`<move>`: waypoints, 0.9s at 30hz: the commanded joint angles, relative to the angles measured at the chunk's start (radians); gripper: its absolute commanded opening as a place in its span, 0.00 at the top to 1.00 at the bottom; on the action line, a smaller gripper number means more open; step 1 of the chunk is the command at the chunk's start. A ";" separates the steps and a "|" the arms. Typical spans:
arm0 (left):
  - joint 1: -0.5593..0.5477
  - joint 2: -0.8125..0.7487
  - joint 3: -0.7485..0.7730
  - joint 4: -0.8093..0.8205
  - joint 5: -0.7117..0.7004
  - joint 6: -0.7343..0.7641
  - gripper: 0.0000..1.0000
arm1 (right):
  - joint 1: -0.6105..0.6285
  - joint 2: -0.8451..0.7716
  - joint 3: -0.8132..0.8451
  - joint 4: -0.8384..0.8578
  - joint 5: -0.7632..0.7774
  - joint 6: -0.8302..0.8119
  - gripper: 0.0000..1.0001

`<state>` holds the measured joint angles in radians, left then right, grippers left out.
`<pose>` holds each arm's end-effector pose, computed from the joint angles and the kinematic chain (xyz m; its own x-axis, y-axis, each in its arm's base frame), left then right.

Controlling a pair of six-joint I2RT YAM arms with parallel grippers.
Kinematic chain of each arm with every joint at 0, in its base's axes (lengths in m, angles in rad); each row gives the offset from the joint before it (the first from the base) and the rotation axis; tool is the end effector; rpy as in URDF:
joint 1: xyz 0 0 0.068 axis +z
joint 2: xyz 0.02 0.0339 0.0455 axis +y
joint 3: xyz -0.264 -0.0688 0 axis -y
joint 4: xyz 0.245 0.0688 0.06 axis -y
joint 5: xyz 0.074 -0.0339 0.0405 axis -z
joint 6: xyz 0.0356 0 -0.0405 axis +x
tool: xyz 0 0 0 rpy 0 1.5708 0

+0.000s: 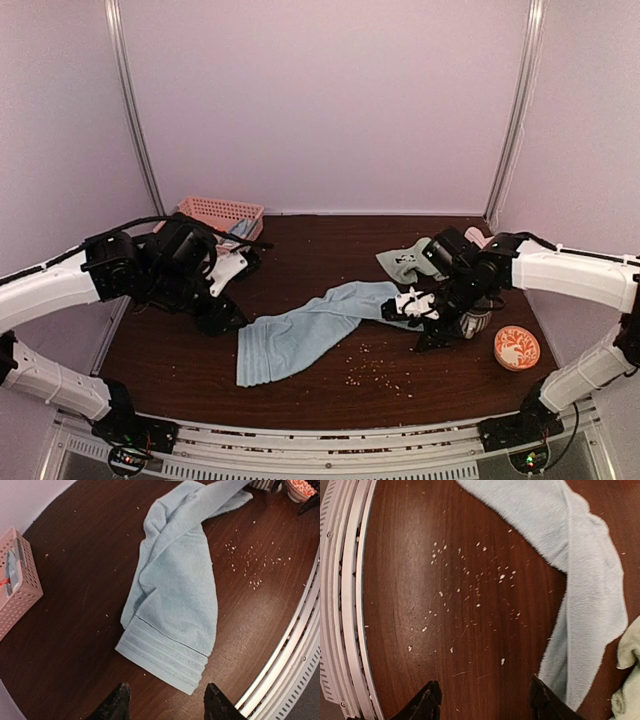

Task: Roll the towels
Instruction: Flatten out the towel at the center of the board.

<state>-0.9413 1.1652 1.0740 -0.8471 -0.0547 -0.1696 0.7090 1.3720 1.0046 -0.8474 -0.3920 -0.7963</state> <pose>0.1370 -0.1848 0.3052 -0.6011 0.5390 -0.5901 0.6966 0.7152 -0.0563 0.1849 0.1766 0.2401 0.0048 -0.8662 -0.4997 -1.0000 -0.0063 0.0013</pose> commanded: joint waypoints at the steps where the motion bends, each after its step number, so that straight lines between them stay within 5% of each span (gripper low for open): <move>1: 0.040 0.054 0.078 0.062 -0.127 -0.012 0.48 | -0.026 -0.080 0.083 0.098 0.067 0.140 0.39; 5: 0.146 0.199 0.082 0.111 -0.130 -0.069 0.47 | -0.142 0.003 0.131 0.201 0.098 0.286 0.30; 8: 0.242 0.276 0.051 0.172 -0.050 -0.092 0.47 | -0.254 0.094 0.189 0.166 0.031 0.286 0.02; 9: 0.261 0.294 0.039 0.188 -0.033 -0.099 0.47 | -0.273 0.120 0.205 0.133 0.017 0.256 0.00; 16: 0.379 0.413 -0.005 0.294 0.058 -0.156 0.48 | -0.286 0.197 0.181 0.006 0.213 0.079 0.01; 27: 0.395 0.538 0.025 0.353 0.103 -0.135 0.52 | -0.286 0.205 0.110 0.021 0.435 -0.002 0.21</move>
<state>-0.5507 1.6981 1.0733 -0.5453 0.0235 -0.3050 0.4210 1.5776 1.1358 -0.8268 -0.0647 -0.7616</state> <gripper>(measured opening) 0.481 0.831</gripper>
